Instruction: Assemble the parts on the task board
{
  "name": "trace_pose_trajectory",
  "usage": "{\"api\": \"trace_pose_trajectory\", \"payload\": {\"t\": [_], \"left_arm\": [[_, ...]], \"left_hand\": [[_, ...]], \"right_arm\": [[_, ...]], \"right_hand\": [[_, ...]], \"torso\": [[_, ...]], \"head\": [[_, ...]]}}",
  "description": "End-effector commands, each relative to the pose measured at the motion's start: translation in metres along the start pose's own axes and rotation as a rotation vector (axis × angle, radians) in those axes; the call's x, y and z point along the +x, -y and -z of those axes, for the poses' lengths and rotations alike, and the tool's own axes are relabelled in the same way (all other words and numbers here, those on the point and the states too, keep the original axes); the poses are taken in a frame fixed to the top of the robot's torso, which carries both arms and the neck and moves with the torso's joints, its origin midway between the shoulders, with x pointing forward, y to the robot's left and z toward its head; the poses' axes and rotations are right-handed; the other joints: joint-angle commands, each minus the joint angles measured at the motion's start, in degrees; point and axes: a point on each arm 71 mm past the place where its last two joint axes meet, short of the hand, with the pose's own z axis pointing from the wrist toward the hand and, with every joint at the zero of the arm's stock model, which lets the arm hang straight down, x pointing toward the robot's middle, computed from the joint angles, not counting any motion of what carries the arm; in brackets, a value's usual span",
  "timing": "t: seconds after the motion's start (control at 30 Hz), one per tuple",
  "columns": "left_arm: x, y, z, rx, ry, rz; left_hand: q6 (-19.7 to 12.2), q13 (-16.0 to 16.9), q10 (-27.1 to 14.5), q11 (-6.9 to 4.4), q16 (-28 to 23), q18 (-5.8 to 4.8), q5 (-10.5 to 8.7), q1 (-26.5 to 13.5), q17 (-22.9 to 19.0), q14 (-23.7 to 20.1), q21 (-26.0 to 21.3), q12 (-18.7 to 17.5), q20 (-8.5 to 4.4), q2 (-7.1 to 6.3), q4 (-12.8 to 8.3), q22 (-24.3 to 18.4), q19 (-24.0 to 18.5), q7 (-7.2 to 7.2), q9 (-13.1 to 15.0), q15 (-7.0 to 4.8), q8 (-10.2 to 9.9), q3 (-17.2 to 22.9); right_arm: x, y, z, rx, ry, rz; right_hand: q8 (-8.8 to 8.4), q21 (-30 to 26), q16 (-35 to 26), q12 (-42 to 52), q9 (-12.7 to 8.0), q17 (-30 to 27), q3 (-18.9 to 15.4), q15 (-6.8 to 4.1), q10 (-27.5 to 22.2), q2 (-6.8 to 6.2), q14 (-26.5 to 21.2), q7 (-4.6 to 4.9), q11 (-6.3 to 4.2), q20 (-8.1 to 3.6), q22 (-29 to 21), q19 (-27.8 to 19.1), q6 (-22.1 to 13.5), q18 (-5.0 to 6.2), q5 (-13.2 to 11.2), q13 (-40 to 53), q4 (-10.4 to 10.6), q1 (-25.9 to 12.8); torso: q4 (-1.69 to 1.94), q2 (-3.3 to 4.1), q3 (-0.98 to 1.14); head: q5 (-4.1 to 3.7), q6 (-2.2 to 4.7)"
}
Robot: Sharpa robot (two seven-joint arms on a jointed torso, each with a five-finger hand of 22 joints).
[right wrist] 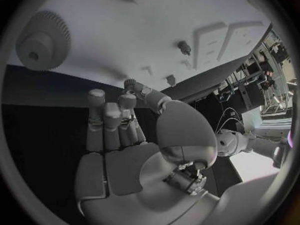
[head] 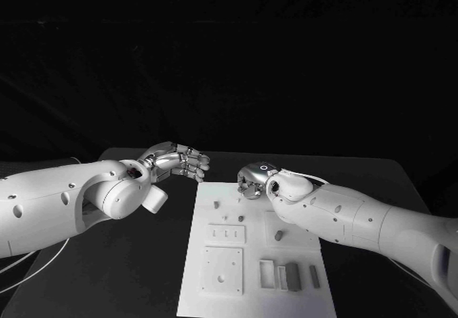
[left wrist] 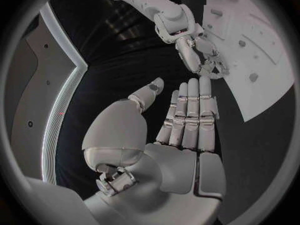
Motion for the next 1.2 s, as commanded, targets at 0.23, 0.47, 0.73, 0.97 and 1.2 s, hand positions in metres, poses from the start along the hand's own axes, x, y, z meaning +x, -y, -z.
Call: {"api": "trace_pose_trajectory", "payload": {"t": [0.23, 0.47, 0.73, 0.97, 1.2], "left_arm": [[0.001, 0.002, -0.001, 0.007, 0.001, -0.003], [0.001, 0.002, -0.001, 0.006, -0.001, -0.003], [0.000, 0.002, -0.001, 0.006, 0.002, -0.004], [-0.003, 0.002, 0.000, 0.007, 0.010, -0.004], [-0.011, 0.003, 0.003, 0.037, 0.036, -0.008]], "left_hand": [[-0.51, -0.05, -0.13, 0.42, -0.25, 0.99, 0.01, -0.05, 0.09, -0.13, -0.33, -0.40, -0.26, -0.65, -0.38, 0.11, 0.08, 0.13, -0.07, 0.21, -0.32, 0.01], [-0.55, -0.05, -0.12, 0.42, -0.27, 0.99, 0.01, -0.05, 0.11, -0.13, -0.34, -0.42, -0.26, -0.66, -0.37, 0.12, 0.09, 0.15, -0.08, 0.21, -0.33, 0.01], [-0.60, -0.05, -0.12, 0.43, -0.29, 0.98, 0.01, -0.07, 0.13, -0.12, -0.35, -0.44, -0.25, -0.68, -0.36, 0.12, 0.09, 0.17, -0.09, 0.21, -0.34, 0.00], [-0.64, -0.05, -0.11, 0.43, -0.30, 0.99, 0.01, -0.06, 0.15, -0.12, -0.37, -0.46, -0.26, -0.70, -0.36, 0.13, 0.09, 0.18, -0.10, 0.21, -0.35, 0.00], [-0.55, -0.02, -0.04, 0.40, -0.35, 1.00, 0.01, 0.10, 0.19, -0.13, -0.40, -0.47, -0.26, -0.69, -0.42, 0.15, 0.07, 0.15, -0.07, 0.21, -0.28, 0.07]], "right_arm": [[0.002, -0.001, -0.001, -0.010, -0.026, 0.001], [0.002, -0.001, 0.000, -0.002, -0.014, -0.004], [0.001, 0.000, 0.001, -0.001, -0.001, -0.006], [-0.005, 0.002, 0.009, -0.018, 0.053, -0.026], [-0.042, 0.011, 0.025, -0.024, 0.118, -0.110]], "right_hand": [[-0.66, 0.25, 0.23, 0.17, -0.14, -0.03, 0.01, -0.68, -7.60, -0.83, -1.28, -0.21, -0.86, -0.25, 0.98, -0.22, 0.37, 2.98, 0.10, -0.34, -0.52, 0.02], [-2.68, 0.41, 0.46, 0.57, -1.12, -0.04, -0.21, 0.25, -7.95, -3.51, -1.38, 0.88, 0.15, -0.28, 0.97, -0.19, -2.87, 2.98, 0.09, -1.10, -2.20, 1.26], [-3.66, 0.33, 0.48, 0.94, -1.65, -0.15, -0.45, 0.82, -8.26, -5.32, -1.50, 1.51, 0.73, -0.09, 0.87, -0.22, -4.56, 2.98, 0.10, -1.68, -2.80, 1.83], [-3.67, 0.36, 0.53, 1.15, -1.68, -0.17, -0.37, 0.93, -8.23, -5.47, -1.43, 1.60, 0.82, -0.08, 0.86, -0.10, -4.59, 2.98, 0.11, -1.83, -2.76, 2.11], [-3.64, 0.36, 0.40, 0.98, -1.72, -0.36, -0.37, 0.92, -8.31, -5.99, -1.28, 1.58, 0.80, -0.07, 0.80, 0.09, -4.56, 2.98, 0.12, -2.50, -2.41, 2.10]], "torso": [[0.02, 0.00, -0.01], [0.01, 0.01, 0.03], [-0.03, 0.00, 0.02], [-0.12, -0.01, 0.06], [-0.48, 0.02, 0.19]], "head": [[0.05, -0.01], [0.08, -0.16], [0.15, -0.21], [0.20, -0.06], [-0.02, 0.84]]}}
